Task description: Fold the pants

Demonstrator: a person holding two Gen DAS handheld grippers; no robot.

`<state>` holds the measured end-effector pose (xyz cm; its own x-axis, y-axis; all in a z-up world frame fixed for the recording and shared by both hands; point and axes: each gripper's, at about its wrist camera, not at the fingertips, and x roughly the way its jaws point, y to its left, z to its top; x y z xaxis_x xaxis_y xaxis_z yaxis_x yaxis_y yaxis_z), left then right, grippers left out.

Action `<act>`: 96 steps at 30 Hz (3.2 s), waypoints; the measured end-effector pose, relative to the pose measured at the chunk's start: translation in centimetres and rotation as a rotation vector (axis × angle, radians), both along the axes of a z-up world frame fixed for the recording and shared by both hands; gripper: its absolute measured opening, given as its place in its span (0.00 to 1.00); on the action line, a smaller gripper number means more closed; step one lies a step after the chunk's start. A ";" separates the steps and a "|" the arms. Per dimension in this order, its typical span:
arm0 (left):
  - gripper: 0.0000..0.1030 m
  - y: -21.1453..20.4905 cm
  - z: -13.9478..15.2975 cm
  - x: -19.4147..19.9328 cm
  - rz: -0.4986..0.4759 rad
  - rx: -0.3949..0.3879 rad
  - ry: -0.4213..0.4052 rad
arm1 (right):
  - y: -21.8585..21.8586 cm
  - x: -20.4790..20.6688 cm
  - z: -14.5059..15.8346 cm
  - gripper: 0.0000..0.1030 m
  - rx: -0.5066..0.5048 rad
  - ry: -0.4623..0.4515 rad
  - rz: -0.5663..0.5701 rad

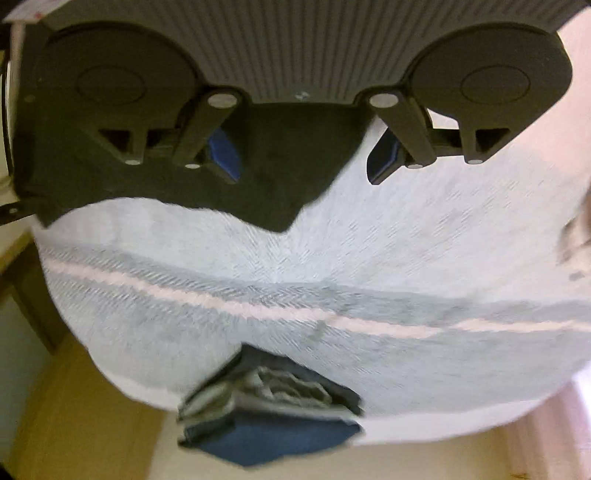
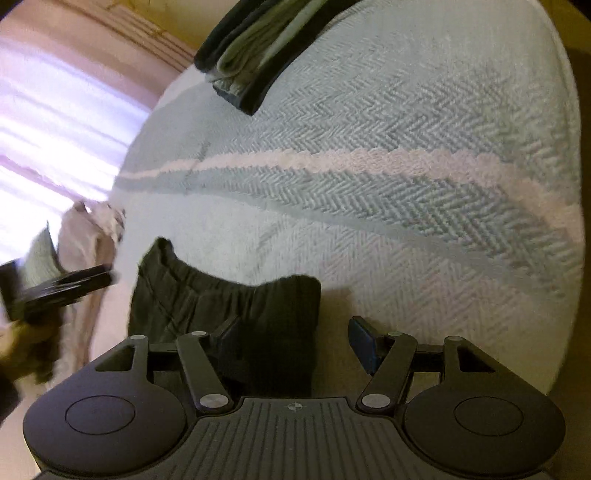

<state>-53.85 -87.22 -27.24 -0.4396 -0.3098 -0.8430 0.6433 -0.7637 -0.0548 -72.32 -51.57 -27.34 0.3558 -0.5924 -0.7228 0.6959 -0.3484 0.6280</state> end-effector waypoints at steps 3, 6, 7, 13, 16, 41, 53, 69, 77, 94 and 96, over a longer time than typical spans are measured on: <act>0.69 -3.4 -3.6 -2.2 -0.064 0.116 -0.028 | -0.3 -0.4 -0.9 0.58 0.001 -0.012 0.004; 0.46 -4.1 -5.0 -2.4 -0.114 0.222 -0.003 | -0.2 -0.6 -1.3 0.34 0.010 -0.043 -0.001; 0.37 -4.1 -4.8 -2.4 -0.115 0.230 -0.006 | -0.4 -0.7 -1.3 0.28 0.014 -0.065 0.004; 0.24 -4.3 1.7 -0.5 -0.082 0.192 0.082 | -1.4 -1.7 4.1 0.14 -0.052 -0.083 -0.055; 0.24 -7.1 5.1 -0.9 -0.019 0.145 0.226 | -2.6 -3.1 6.0 0.12 -0.122 -0.056 -0.108; 0.55 9.7 11.9 23.5 0.585 -0.085 -0.070 | -6.4 10.7 7.1 0.45 -0.072 0.249 0.159; 0.62 41.3 8.5 41.3 1.037 0.122 -0.117 | -1.2 27.5 6.5 0.50 -0.050 0.268 0.466; 0.34 59.2 -2.4 40.7 1.203 0.450 0.241 | 12.7 36.5 7.2 0.51 0.041 0.434 0.517; 0.13 63.2 4.2 39.5 1.275 0.393 0.273 | 12.6 34.7 9.2 0.51 0.034 0.506 0.470; 0.17 64.5 7.8 38.6 1.388 0.383 -0.037 | 11.8 27.7 11.6 0.51 0.032 0.454 0.402; 0.17 63.7 9.6 38.2 1.383 0.335 -0.033 | 11.5 26.8 12.0 0.51 0.039 0.457 0.408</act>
<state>-15.63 -23.50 -17.68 0.0683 -0.2537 -0.9649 0.8531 0.5162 -0.0754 -45.48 -40.11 -15.34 0.1972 -0.4437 -0.8742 0.9739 -0.0137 0.2266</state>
